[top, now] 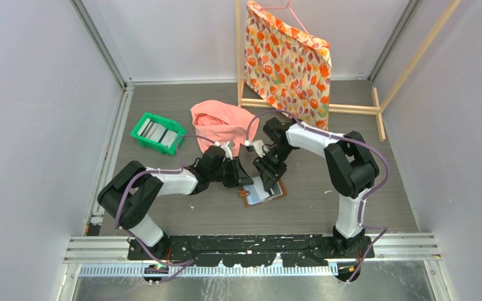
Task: Put the credit cards into the card holder
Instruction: Insert the credit card into the card holder.
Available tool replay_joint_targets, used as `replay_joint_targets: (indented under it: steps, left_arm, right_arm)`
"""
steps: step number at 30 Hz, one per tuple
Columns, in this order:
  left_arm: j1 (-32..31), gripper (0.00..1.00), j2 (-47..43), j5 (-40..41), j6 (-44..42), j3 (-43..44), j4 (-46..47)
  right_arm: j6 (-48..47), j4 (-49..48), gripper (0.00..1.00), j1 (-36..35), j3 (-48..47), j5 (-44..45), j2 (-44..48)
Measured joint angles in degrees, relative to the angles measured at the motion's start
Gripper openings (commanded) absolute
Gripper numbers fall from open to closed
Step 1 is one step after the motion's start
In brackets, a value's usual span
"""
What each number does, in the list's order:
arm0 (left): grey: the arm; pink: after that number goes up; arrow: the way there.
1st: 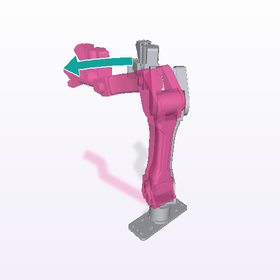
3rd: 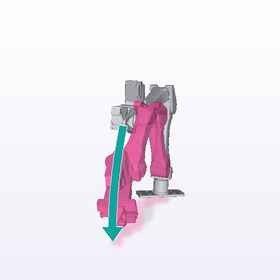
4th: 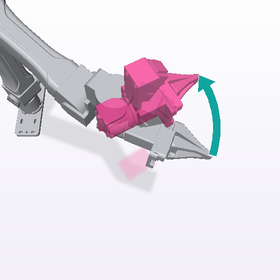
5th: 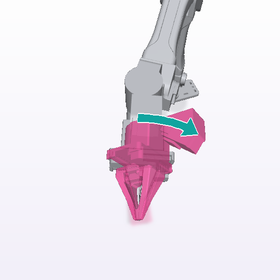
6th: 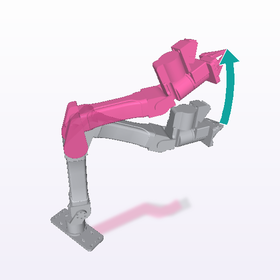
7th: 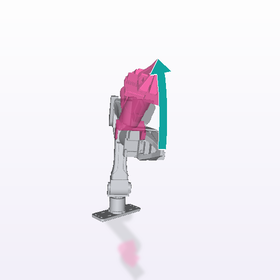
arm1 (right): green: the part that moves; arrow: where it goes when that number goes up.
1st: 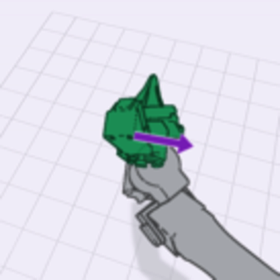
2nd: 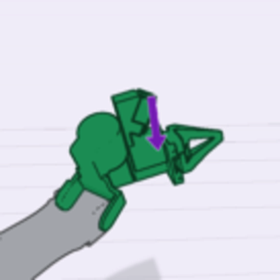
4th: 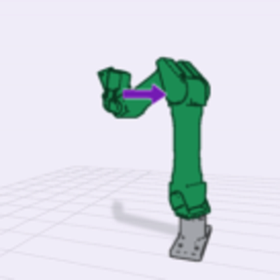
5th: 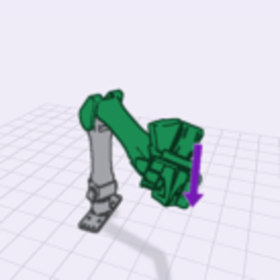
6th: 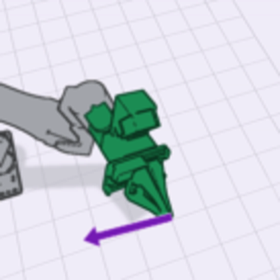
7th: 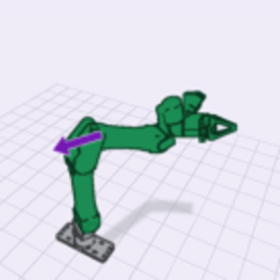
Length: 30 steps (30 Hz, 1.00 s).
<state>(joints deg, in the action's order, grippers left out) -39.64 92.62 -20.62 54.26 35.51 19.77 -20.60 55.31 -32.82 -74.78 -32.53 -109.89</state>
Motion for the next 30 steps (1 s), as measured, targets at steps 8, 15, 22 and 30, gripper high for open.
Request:
replay_joint_targets:
  steps: [8,15,22,30]
  left_arm:
    - [0.44,0.30,-5.53,0.02,-0.07,-1.11,0.13]
    - [0.44,0.31,-7.26,0.07,-0.11,-3.08,-0.35]
    - [0.44,0.38,-8.50,1.55,-0.37,-4.24,-3.02]
    - [0.44,0.46,-7.85,2.14,0.11,-5.03,-4.13]
  right_arm:
    - [0.07,0.04,0.50,2.56,0.00,-2.84,-0.07]
    - [1.64,-0.42,0.49,2.40,0.00,-3.87,-1.25]
    - [6.47,-3.65,0.49,2.40,0.70,-4.31,-1.92]
    - [9.55,-4.35,0.48,2.56,0.74,-7.48,-3.93]
